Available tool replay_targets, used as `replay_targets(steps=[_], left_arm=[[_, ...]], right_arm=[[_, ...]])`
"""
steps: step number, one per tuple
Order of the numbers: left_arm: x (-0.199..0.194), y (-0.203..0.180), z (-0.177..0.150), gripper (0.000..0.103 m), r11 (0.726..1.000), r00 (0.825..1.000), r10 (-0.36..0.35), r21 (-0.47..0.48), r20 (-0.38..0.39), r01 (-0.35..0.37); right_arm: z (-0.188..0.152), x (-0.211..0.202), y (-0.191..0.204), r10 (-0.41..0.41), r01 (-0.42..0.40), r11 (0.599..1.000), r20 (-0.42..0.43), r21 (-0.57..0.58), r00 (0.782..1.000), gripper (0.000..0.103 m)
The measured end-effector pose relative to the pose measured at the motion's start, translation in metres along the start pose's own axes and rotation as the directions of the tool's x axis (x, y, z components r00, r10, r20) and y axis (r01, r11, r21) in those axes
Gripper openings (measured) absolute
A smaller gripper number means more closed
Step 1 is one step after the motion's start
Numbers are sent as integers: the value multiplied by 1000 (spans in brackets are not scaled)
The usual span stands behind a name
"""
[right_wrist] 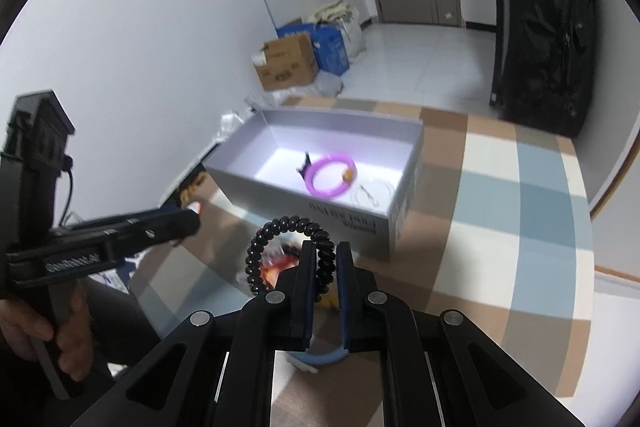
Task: Organize jewelry
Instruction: 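Grasp the black bead bracelet with the right tool, then lower the badge into the box with the left tool while the right tool drops the bracelet in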
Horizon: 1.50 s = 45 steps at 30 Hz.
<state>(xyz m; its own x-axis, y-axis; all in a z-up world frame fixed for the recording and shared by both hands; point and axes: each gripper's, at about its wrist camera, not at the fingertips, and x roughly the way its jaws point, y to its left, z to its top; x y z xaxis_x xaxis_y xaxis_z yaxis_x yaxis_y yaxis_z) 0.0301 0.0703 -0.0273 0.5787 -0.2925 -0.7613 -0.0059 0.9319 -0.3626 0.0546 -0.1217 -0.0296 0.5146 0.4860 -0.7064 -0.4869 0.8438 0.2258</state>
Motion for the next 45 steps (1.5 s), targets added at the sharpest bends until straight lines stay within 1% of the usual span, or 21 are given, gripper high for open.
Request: replay_targets(steps=[3, 5, 8, 14, 17, 20, 22, 27, 34, 38, 45], left_arm=[[1, -3, 5, 38, 1000, 1000, 12, -6, 12, -12], [-1, -6, 10, 38, 999, 998, 44, 8, 42, -45], [-1, -8, 15, 38, 997, 996, 61, 33, 65, -63], [4, -10, 29, 38, 999, 997, 40, 35, 66, -42], [5, -17, 43, 38, 999, 997, 28, 43, 77, -31], [9, -23, 54, 38, 998, 994, 25, 62, 103, -31], [15, -25, 59, 38, 998, 994, 24, 59, 107, -30], [31, -18, 63, 38, 999, 997, 22, 25, 70, -24], [48, -10, 73, 38, 999, 1000, -11, -48, 29, 13], [54, -16, 76, 38, 999, 1000, -7, -46, 18, 8], [61, -16, 77, 38, 999, 1000, -14, -51, -10, 13]], right_arm=[[7, -3, 3, 18, -18, 1000, 22, 5, 1000, 9], [12, -4, 5, 26, -26, 1000, 38, 9, 999, 9], [21, -7, 4, 46, -48, 998, 63, 29, 997, 9], [37, -2, 0, 63, -67, 996, 70, 59, 996, 9], [44, 1, -5, 67, -73, 994, 78, 79, 995, 9], [54, 7, -15, 77, -87, 989, 82, 123, 994, 9], [60, 11, -19, 70, -81, 987, 83, 136, 994, 9], [72, 25, -29, 66, -79, 984, 80, 160, 995, 9], [75, 43, -37, 71, -78, 981, 45, 177, 996, 9], [77, 49, -41, 72, -76, 980, 31, 183, 997, 9], [74, 52, -53, 78, -81, 969, 20, 234, 997, 9]])
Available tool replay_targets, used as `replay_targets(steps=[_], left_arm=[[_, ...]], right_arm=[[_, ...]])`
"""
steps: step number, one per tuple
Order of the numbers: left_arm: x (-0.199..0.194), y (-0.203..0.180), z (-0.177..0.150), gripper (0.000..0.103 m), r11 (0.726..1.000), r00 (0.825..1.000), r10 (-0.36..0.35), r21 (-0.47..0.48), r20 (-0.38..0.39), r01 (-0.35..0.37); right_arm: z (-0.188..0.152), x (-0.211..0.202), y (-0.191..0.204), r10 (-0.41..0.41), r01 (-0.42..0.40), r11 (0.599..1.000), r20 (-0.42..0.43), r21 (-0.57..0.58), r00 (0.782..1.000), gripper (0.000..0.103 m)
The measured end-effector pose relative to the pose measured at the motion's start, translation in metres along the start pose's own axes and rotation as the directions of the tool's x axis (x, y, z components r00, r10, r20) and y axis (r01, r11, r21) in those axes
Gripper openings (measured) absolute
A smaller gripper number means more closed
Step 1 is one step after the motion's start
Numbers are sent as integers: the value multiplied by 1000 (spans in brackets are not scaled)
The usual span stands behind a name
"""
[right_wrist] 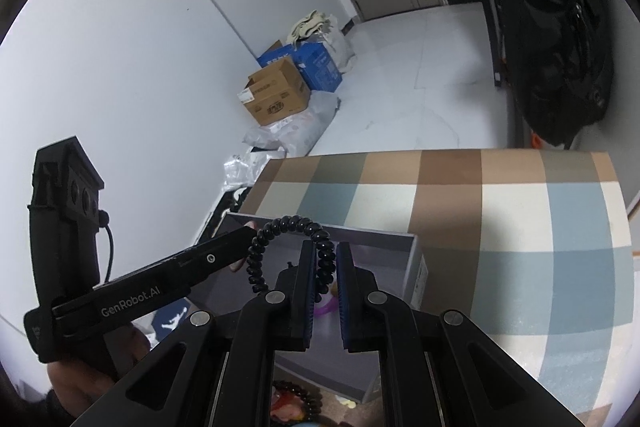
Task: Organize jewelry
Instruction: 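Lower the badge into the box with the left tool while the right tool drops the bracelet in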
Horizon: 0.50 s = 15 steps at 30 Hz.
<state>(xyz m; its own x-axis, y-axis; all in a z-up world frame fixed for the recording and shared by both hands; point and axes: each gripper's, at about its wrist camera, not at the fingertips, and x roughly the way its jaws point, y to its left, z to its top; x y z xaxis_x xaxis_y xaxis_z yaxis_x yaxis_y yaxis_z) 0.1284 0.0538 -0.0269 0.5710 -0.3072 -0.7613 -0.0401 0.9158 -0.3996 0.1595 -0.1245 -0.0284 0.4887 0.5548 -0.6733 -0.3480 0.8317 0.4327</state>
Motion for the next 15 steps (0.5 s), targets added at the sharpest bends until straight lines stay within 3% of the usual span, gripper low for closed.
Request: replay_targets(steps=[6, 9, 11, 13, 15], left_arm=[[-1, 1, 4, 38, 999, 999, -38, -5, -13, 38], [0, 0, 5, 38, 994, 994, -104, -20, -31, 104], [2, -2, 5, 46, 993, 993, -115, -21, -38, 114], [1, -4, 6, 56, 994, 994, -107, -21, -23, 107], [-1, -5, 6, 60, 993, 994, -113, -19, -12, 113]], right_arm=[[-2, -4, 1, -16, 16, 1000, -2, -3, 1000, 10], [-3, -6, 2, -29, 29, 1000, 6, -9, 1000, 12], [-2, -7, 0, -40, 40, 999, 10, 3, 999, 21], [-3, -10, -4, -17, 17, 999, 16, 28, 1000, 36], [-4, -16, -5, -15, 14, 999, 37, 32, 999, 55]])
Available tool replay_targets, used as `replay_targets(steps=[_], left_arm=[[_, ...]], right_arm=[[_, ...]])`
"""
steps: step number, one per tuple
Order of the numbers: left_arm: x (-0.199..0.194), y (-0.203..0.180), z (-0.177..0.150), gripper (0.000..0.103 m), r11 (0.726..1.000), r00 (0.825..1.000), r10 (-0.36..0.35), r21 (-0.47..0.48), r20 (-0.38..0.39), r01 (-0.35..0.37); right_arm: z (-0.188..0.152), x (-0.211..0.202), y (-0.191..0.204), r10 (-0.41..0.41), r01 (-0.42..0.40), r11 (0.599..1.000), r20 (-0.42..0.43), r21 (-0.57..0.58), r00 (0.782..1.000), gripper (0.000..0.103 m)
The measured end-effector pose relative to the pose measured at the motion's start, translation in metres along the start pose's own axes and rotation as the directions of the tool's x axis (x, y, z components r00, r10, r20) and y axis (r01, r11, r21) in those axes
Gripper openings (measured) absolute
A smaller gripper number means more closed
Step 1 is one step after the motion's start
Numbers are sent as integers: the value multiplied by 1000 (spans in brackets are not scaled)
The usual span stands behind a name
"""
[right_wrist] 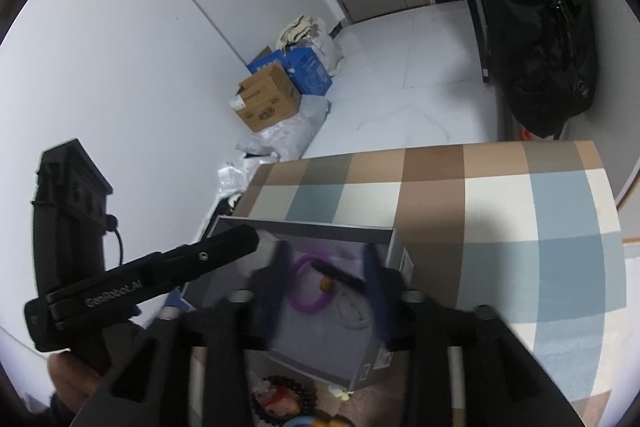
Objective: Organize jewelry
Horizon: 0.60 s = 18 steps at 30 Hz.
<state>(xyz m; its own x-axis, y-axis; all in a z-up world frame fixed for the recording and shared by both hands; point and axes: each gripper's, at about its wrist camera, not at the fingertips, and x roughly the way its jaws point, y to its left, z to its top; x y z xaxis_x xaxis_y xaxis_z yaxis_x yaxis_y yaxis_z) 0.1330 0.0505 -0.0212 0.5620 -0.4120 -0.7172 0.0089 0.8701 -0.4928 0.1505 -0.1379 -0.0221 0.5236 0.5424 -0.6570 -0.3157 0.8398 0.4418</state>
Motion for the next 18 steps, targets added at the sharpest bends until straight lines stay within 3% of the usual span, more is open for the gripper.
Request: replay_targets(steps=[2, 4, 6, 18], left_arm=[[-1, 0, -1, 63, 1000, 1000, 16, 11, -1, -16], [-3, 3, -3, 63, 999, 999, 42, 6, 3, -42], [-5, 7, -5, 63, 999, 999, 47, -3, -3, -47], [-27, 1, -22, 64, 990, 992, 119, 66, 34, -121]], right_arm=[[1, -8, 0, 7, -7, 1000, 24, -4, 1000, 60], [2, -16, 0, 2, -2, 1000, 50, -16, 999, 76], [2, -22, -1, -8, 8, 1000, 68, -14, 998, 84], [-16, -40, 2, -29, 33, 998, 71, -50, 997, 103]])
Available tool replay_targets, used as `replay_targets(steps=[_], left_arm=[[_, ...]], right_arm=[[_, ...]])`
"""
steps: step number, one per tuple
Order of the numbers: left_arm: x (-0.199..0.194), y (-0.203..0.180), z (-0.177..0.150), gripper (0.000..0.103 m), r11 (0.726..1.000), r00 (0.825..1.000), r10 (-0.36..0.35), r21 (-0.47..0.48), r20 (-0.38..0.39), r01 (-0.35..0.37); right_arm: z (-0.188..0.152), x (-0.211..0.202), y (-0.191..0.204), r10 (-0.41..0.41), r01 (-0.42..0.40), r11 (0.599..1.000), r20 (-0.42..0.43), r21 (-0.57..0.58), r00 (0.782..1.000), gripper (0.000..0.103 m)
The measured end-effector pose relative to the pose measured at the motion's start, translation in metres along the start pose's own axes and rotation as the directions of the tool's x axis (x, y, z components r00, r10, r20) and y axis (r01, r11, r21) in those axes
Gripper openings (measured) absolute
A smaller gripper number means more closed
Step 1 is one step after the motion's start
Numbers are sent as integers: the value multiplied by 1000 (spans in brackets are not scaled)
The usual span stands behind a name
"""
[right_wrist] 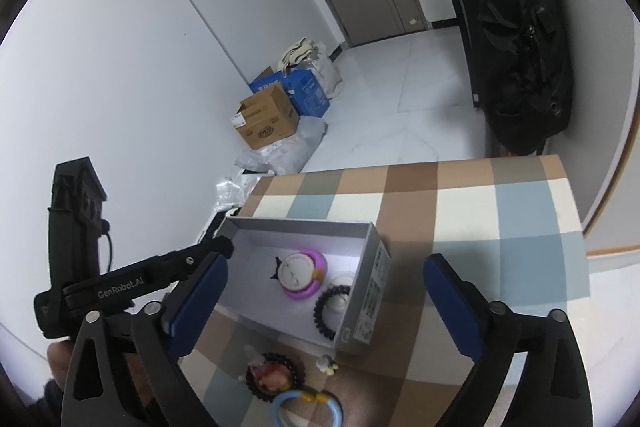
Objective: Organize jewelry
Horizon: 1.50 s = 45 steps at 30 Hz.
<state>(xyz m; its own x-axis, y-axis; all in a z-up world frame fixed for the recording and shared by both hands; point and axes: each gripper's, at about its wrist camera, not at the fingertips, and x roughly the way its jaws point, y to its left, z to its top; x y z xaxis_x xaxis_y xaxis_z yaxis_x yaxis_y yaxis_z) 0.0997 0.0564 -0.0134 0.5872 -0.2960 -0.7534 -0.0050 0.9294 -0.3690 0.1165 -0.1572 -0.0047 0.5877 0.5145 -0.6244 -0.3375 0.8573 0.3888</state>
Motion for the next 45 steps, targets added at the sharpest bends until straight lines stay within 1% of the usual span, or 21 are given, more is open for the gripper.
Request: replay_targets(steps=[2, 6, 8, 11, 14, 16, 19, 22, 24, 27, 28, 29, 30, 31, 33, 37, 40, 41, 42, 44, 45], left_arm=[[-3, -1, -4, 64, 1000, 1000, -1, 8, 5, 1], [-9, -2, -9, 65, 1000, 1000, 10, 27, 21, -10], [-12, 0, -12, 69, 1000, 1000, -12, 16, 15, 11], [-16, 3, -18, 70, 997, 997, -76, -1, 18, 76], [-17, 5, -27, 70, 996, 996, -85, -4, 12, 85], [-17, 9, -34, 70, 997, 997, -79, -19, 7, 79], [-24, 12, -41, 71, 993, 994, -110, -41, 18, 111], [-28, 13, -46, 81, 995, 995, -91, -39, 36, 92], [-28, 12, -48, 82, 995, 995, -90, -37, 42, 92], [-23, 10, -53, 83, 995, 995, -93, -24, 23, 94], [-18, 7, -54, 87, 996, 996, -88, -15, 6, 88], [-15, 6, -56, 88, 997, 997, -77, -7, -2, 77], [-15, 5, -58, 88, 998, 998, -63, 0, 5, 63], [-16, 1, -60, 88, 999, 999, -37, 14, 37, 36], [-18, -3, -63, 88, 999, 998, -21, 48, 58, 18], [-9, -13, -69, 88, 995, 1000, -15, 100, 27, 12], [-2, -16, -72, 88, 991, 1000, 19, 130, -4, -18], [-1, -17, -72, 88, 991, 1000, 19, 134, -13, -17], [-1, -18, -73, 88, 990, 1000, 21, 141, -14, -19], [-1, -22, -73, 88, 984, 998, 61, 169, 2, -60], [-1, -24, -73, 88, 982, 998, 68, 177, 5, -67]], right_arm=[[-5, -3, 2, -5, 5, 1000, 7, -13, 1000, 103], [-17, 0, 4, -21, 20, 999, -22, -34, 1000, 103], [-21, 0, 5, -34, 33, 998, -29, -49, 999, 103], [-27, -1, 6, -49, 47, 997, -34, -68, 998, 103], [-32, -5, 3, -56, 54, 997, -32, -57, 998, 103], [-37, -9, 3, -43, 41, 998, -38, -45, 998, 103], [-45, -15, 6, -37, 35, 998, -35, -53, 999, 103], [-54, -20, 9, -53, 51, 995, -22, -82, 998, 103], [-60, -24, 10, -62, 60, 994, -22, -95, 998, 103], [-64, -27, 10, -71, 69, 992, -23, -102, 997, 103], [-65, -28, 10, -73, 70, 992, -23, -103, 997, 103], [-66, -29, 10, -75, 72, 992, -24, -106, 997, 103], [-66, -30, 11, -77, 74, 991, -25, -107, 997, 103], [-66, -30, 11, -79, 76, 991, -25, -108, 997, 103], [-67, -32, 10, -82, 78, 991, -26, -107, 996, 103], [-69, -33, 6, -84, 80, 992, -31, -101, 996, 103], [-71, -34, 3, -97, 94, 990, -33, -101, 995, 103], [-73, -34, 2, -102, 99, 990, -32, -99, 994, 103], [-74, -34, 1, -105, 101, 990, -36, -97, 994, 103], [-76, -33, -1, -106, 101, 991, -42, -92, 994, 103], [-76, -33, -1, -105, 100, 991, -46, -93, 993, 103]])
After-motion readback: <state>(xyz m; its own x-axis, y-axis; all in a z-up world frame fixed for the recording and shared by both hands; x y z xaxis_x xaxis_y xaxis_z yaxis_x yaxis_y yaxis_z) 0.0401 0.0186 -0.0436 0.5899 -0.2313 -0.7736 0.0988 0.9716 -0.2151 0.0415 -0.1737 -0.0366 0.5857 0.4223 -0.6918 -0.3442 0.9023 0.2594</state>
